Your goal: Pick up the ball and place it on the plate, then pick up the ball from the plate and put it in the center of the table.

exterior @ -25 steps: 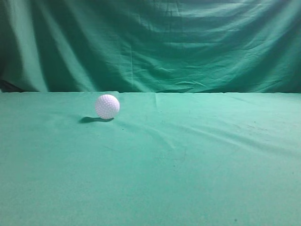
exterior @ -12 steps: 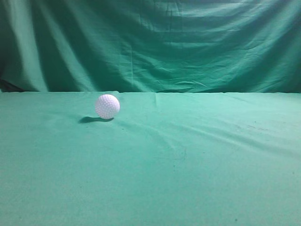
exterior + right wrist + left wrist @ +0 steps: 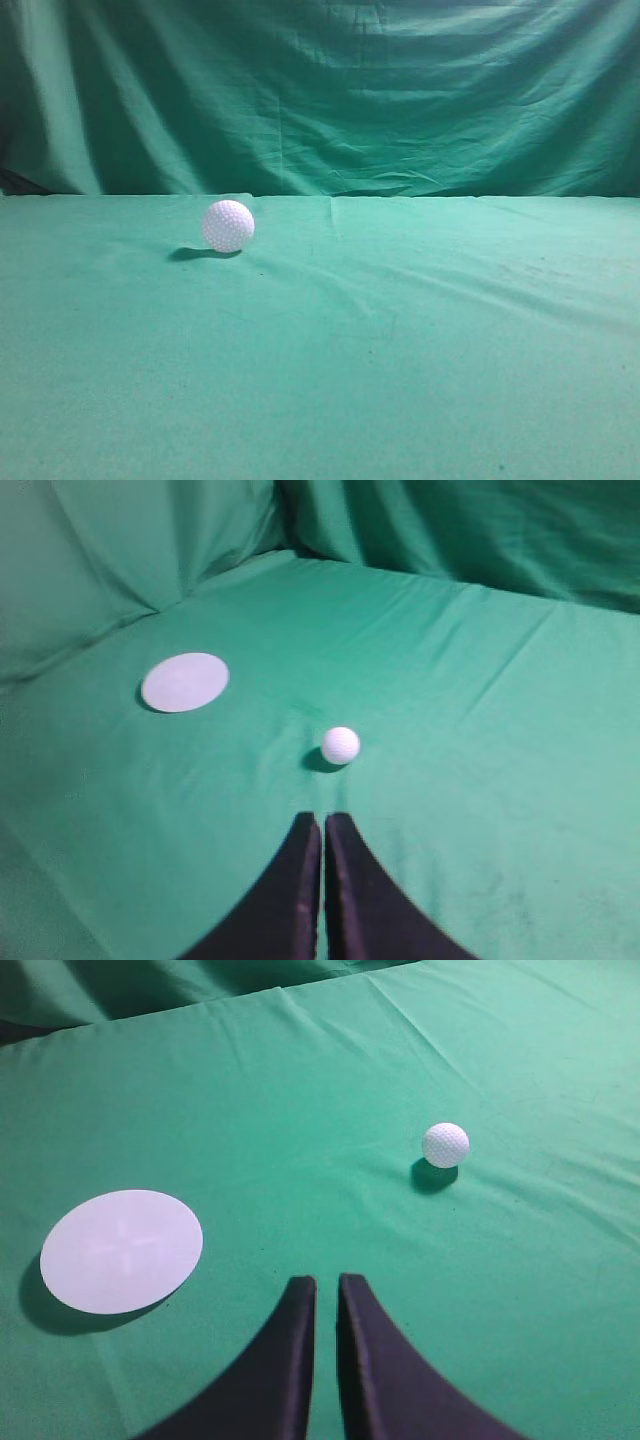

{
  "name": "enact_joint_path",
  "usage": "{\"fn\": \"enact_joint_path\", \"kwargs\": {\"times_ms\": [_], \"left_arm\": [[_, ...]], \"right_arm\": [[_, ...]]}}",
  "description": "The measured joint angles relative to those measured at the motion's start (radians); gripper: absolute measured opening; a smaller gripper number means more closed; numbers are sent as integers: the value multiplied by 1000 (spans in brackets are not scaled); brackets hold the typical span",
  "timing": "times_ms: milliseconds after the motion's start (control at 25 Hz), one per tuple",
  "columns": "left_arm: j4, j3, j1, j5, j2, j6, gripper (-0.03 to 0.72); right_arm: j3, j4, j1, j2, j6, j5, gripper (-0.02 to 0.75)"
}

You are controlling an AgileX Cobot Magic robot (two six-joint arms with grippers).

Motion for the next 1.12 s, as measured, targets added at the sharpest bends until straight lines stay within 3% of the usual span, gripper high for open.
{"fn": "enact_joint_path", "kwargs": {"times_ms": [240,360,760,1120], "left_arm": [[0,0,0,0,0,0,51],[0,0,0,0,0,0,51],[0,0,0,0,0,0,51],[0,0,0,0,0,0,51]], "right_arm": [[11,-229,0,-5,131,-3,0],[59,-284,-33,-30,171,-49,0],[371,-231,-411,-252,192,-278,0],[567,-204,-567,-445,199,-295,0]]}}
